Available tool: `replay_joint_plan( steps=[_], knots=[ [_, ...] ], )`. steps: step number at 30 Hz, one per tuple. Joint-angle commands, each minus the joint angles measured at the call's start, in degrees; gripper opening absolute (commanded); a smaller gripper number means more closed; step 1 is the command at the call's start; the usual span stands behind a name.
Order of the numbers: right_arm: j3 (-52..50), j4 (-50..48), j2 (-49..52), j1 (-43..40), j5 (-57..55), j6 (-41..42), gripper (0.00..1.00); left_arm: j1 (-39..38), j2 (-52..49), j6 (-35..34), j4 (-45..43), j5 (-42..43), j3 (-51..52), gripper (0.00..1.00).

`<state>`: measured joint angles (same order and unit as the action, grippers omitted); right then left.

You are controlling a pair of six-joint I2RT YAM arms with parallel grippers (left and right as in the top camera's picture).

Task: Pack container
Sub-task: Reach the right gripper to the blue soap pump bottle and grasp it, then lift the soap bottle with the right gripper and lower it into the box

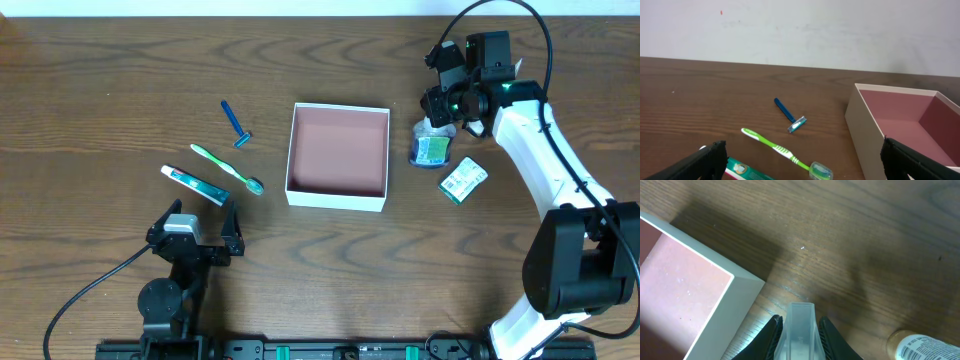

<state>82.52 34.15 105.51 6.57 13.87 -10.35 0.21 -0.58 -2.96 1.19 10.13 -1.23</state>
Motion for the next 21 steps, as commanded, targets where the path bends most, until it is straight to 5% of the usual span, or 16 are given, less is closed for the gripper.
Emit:
replay_joint_plan(
  steps=[1, 21],
  knots=[
    [1.3, -0.4, -1.0, 0.2, 0.5, 0.6, 0.04, -0.2, 0.3, -0.1, 2.0, 0.8, 1.0, 0.98],
    [11.0, -0.4, -16.5, 6.2, 3.2, 2.6, 0.01, -0.2, 0.3, -0.1, 2.0, 0.8, 1.0, 0.98]
  ],
)
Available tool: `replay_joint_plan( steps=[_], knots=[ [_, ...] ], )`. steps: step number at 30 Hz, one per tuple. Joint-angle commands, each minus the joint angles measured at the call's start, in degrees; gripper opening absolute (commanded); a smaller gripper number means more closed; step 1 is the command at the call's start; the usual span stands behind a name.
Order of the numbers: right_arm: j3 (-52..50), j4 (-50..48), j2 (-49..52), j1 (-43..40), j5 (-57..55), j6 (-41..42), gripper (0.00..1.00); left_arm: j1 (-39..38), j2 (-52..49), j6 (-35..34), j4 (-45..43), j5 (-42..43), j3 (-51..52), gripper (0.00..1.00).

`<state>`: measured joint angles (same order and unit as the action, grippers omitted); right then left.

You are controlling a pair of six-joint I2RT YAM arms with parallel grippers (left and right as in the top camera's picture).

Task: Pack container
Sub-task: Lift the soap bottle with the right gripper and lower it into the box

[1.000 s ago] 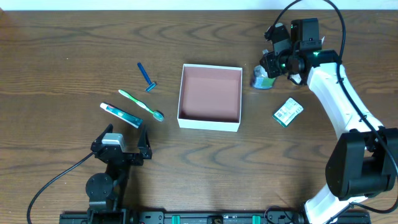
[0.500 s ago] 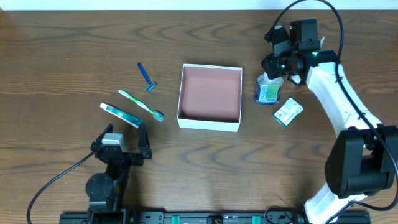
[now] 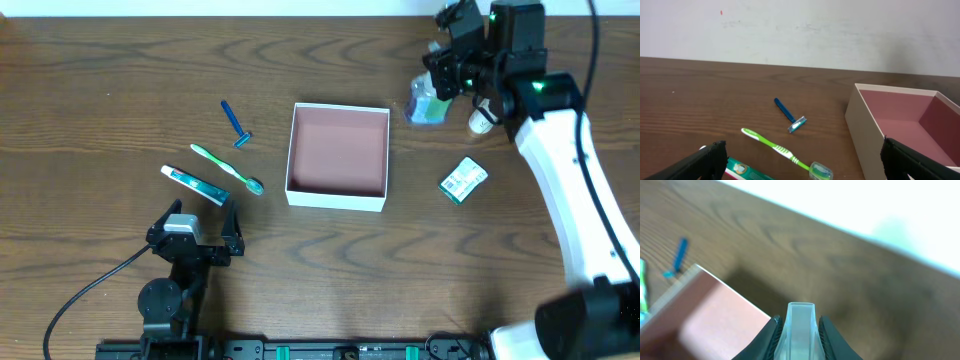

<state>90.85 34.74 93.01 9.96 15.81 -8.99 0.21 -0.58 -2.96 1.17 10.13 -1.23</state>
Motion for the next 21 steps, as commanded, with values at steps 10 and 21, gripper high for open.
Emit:
replay_joint_plan(
  steps=[10, 21],
  knots=[
    [2.8, -7.6, -4.7, 16.3, -6.9, 4.3, 0.01, -0.2, 0.3, -0.1, 2.0, 0.8, 1.0, 0.98],
    [2.8, -14.5, 5.4, 24.5, -19.1, 14.5, 0.01, -0.2, 0.3, -0.1, 2.0, 0.8, 1.0, 0.98]
  ],
)
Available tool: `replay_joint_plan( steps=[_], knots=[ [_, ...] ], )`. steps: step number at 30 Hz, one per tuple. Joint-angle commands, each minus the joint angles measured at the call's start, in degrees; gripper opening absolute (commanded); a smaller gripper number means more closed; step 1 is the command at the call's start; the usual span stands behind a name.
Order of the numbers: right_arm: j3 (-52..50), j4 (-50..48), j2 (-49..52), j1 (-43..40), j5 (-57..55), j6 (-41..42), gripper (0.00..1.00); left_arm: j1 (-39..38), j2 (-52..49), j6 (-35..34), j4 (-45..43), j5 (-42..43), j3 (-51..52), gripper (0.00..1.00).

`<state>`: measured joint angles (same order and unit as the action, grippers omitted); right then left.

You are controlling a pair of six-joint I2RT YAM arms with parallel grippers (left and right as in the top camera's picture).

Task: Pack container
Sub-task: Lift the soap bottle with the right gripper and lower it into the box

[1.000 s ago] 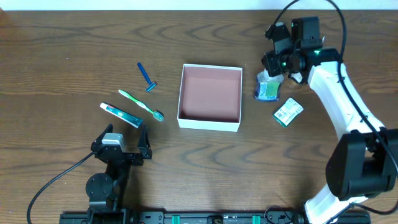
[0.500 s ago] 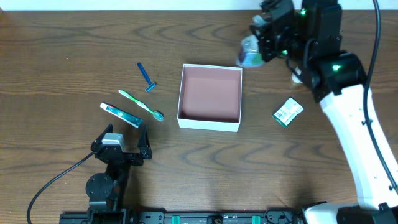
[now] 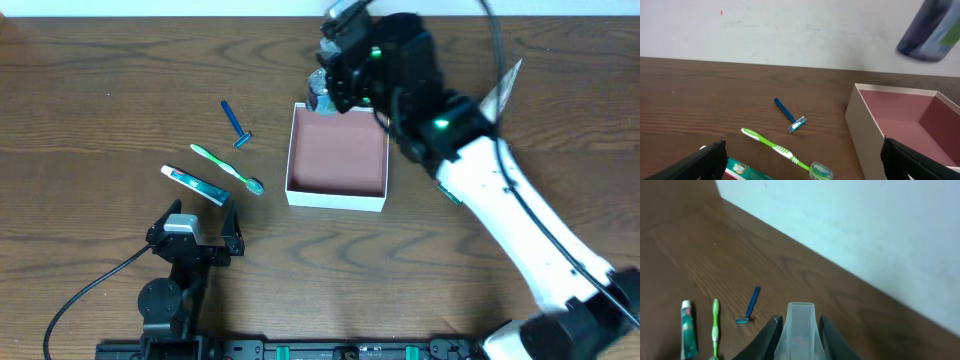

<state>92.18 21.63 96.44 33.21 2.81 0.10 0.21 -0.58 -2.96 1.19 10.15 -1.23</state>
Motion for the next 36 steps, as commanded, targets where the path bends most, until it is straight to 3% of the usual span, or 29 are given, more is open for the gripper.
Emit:
replay_joint_plan(
  steps=[1, 16, 30, 36],
  knots=[
    [1.4, -1.6, 3.0, 1.6, -7.2, 6.7, 0.01, -0.2, 0.3, -0.1, 2.0, 0.8, 1.0, 0.98],
    [1.4, -6.5, 13.0, 2.8, -10.3, 14.8, 0.01, -0.2, 0.3, -0.1, 2.0, 0.8, 1.0, 0.98],
    [1.4, -9.0, 17.1, 2.8, -10.2, 14.3, 0.01, -0.2, 0.3, -0.1, 2.0, 0.8, 1.0, 0.98],
    [1.4, -9.2, 17.2, 2.9, -8.4, 10.4, 0.01, -0.2, 0.3, -0.1, 2.0, 0.8, 1.0, 0.98]
  ],
)
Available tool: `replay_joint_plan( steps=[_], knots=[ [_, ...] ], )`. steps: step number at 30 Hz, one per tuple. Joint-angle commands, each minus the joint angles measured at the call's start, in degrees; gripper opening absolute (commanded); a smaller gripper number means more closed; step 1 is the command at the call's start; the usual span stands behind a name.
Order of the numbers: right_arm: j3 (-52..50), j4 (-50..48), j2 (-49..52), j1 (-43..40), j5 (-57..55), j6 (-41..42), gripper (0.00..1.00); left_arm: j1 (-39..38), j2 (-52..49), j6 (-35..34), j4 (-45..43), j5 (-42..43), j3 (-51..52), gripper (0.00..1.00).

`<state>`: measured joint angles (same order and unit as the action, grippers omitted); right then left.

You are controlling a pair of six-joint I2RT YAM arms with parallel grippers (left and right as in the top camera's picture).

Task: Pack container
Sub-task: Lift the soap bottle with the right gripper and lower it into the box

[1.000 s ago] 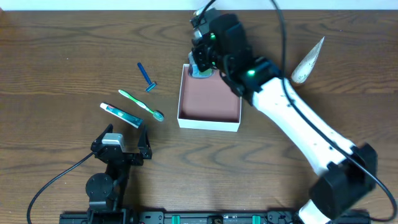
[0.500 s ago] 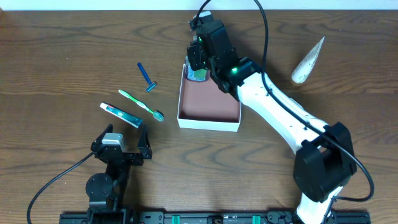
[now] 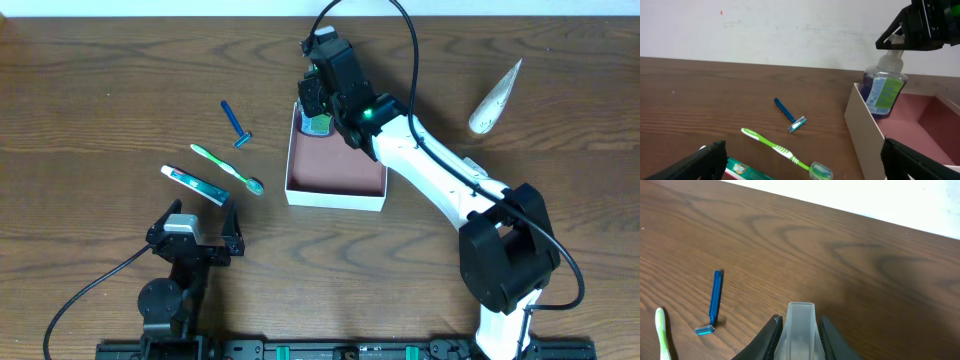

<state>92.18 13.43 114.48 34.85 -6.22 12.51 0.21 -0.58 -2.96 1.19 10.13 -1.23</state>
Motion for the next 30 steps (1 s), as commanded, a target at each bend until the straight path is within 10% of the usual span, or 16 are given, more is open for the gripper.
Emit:
replay_joint_plan(
  steps=[1, 30],
  knots=[
    [1.4, -1.1, -0.9, 1.2, 0.7, -2.1, 0.01, -0.2, 0.3, -0.1, 2.0, 0.8, 1.0, 0.98],
    [1.4, -4.0, 3.0, 1.2, 2.4, -3.4, 0.01, -0.2, 0.3, -0.1, 2.0, 0.8, 1.0, 0.98]
  ],
)
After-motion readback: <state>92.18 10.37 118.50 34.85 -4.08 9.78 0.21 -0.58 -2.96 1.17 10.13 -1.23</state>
